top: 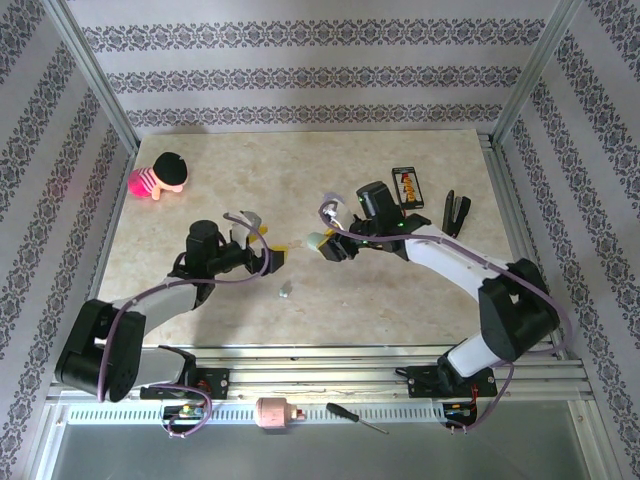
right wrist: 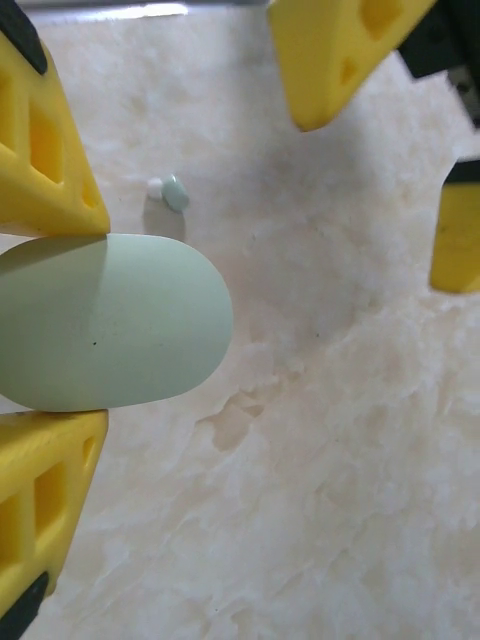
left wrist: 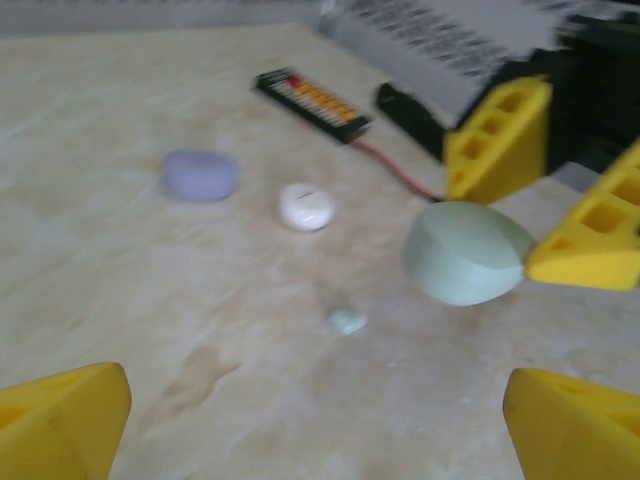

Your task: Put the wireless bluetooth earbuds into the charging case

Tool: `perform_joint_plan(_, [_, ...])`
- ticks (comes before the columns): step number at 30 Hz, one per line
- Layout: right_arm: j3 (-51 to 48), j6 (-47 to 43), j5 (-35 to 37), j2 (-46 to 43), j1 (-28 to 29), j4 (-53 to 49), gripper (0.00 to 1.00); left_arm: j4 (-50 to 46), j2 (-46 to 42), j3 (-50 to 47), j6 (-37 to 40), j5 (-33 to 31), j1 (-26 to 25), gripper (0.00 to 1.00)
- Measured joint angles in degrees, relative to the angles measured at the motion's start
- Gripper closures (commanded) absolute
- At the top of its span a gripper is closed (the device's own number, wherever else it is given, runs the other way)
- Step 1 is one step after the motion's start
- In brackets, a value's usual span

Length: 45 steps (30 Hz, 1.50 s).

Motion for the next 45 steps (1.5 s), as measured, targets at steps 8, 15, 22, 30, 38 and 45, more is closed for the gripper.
perform_joint_plan(8, [0.0,-0.6,-9.1,-5.6,-0.1,-5.0,0.57,15.8,5.7,-0.3,0.1,11.6,-4.8,0.12])
perform_joint_plan(15, [0.8,-0.4,-16.0,-6.4,-0.1,-6.1,0.57,31.9,10.7,-2.4,-4.5,18.1,-6.5,0.28])
perform_joint_plan(22, [2.9,-1.3,-18.2,-6.4,0.4,-9.0,0.56,40.0,15.1,-2.1,-9.5,21.6,-8.0,0.31])
perform_joint_plan(30, [5.2,-3.4,-18.4,-5.9,1.6,-12.4,0.56,42.0,15.3,-0.7,-11.5,23.3,-8.9,0.4])
perform_joint_plan(38, [5.4,-4.7,-18.4,-4.9,1.6,-13.3,0.56,42.4,15.4,-0.4,-12.8,23.5,-8.9,0.45])
perform_joint_plan(45, [5.7,-4.7,-18.2,-4.7,1.6,-13.6,0.57,42.6,15.9,0.3,-13.5,24.3,-9.5,0.58])
